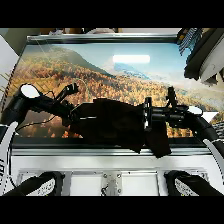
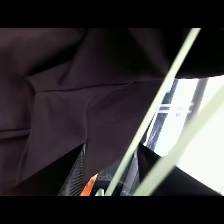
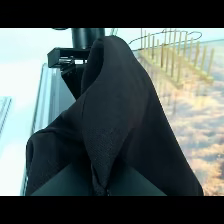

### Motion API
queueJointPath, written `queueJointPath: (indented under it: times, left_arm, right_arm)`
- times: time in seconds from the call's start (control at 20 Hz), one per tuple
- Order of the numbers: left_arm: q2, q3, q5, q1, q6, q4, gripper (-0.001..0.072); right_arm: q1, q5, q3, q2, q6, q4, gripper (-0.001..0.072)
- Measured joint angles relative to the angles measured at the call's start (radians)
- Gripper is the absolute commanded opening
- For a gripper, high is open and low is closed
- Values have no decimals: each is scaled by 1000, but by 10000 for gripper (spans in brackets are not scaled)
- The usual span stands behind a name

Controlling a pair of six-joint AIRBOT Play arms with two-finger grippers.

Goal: Fold the clothes and pants, and hang the long-sleeved shirts on hangers.

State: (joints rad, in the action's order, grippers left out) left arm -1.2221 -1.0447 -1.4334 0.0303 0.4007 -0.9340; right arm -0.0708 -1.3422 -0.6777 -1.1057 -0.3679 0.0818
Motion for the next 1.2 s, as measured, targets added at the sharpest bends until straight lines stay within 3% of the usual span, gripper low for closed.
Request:
queueJointPath:
  times: [0.05,0.2,0.85,1.2]
  left_arm:
    - [4,0,-5,-12,6,3,415]
    - [11,0,-18,-42,62,12,415]
    - [72,0,5,-134,152,20,415]
    - [212,0,21,-304,235,19,415]
  right_arm:
    - [0,0,0,1,1,14,19]
    - [0,-17,0,5,-1,35,19]
    - [1,1,0,8,60,-45,19]
    - [1,28,0,14,99,-55,19]
